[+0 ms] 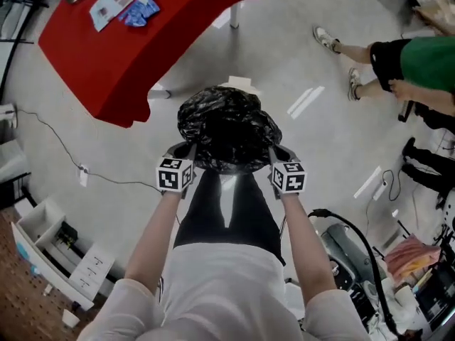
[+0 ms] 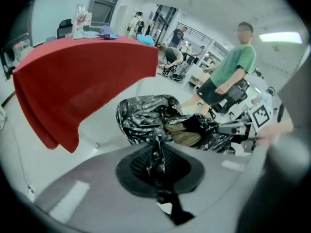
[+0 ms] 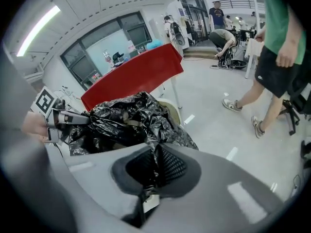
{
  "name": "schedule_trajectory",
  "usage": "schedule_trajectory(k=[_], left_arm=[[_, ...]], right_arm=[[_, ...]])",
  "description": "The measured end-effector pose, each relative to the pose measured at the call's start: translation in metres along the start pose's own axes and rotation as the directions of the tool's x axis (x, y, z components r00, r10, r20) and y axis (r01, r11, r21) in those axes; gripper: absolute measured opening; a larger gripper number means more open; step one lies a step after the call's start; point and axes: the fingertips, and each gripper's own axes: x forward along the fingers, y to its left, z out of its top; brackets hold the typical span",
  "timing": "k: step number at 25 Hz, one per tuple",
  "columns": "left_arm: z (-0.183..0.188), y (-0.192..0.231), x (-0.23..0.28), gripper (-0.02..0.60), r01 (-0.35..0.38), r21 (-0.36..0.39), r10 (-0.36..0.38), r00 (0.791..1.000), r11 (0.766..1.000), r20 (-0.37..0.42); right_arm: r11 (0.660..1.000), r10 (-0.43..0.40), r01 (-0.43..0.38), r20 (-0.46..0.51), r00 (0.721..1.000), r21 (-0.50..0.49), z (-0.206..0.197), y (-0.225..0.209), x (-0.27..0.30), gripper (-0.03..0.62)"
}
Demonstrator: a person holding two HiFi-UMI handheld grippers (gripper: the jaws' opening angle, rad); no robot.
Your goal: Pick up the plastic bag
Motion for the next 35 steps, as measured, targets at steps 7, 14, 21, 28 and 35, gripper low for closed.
schedule_trajectory(k=[7, 14, 21, 28, 35], left_arm=[[0.040, -0.016, -0.069, 0.011, 0.037, 0.087, -0.043, 0.997, 0.996, 0.064], [0.073, -0.026, -0.140, 0.011, 0.086, 0.119, -0.105, 0.981, 0.989, 0.166], [0.095, -0.038, -0.206, 0.011, 0.114, 0.070, -0.130, 0.947, 0.991, 0.293], [0.110, -0.058, -0.245, 0.011, 0.093, 0.052, -0.106, 0.923, 0.994, 0.370], [0.107, -0.098, -0.276, 0.011, 0.073, 0.023, -0.076, 0.894, 0.997, 0.441]], right_arm=[[0.999, -0.026, 0.024, 0.093, 0.995, 0.024, 0.041, 0.026, -0.064, 0.003], [0.999, -0.054, 0.053, 0.193, 0.980, 0.014, 0.061, 0.062, -0.122, 0.003], [0.999, -0.050, 0.049, 0.310, 0.949, 0.010, 0.069, 0.115, -0.182, 0.003], [0.999, -0.034, 0.047, 0.376, 0.926, -0.027, 0.073, 0.136, -0.222, 0.003], [0.995, 0.034, 0.012, 0.445, 0.895, -0.100, 0.083, 0.137, -0.273, 0.003]])
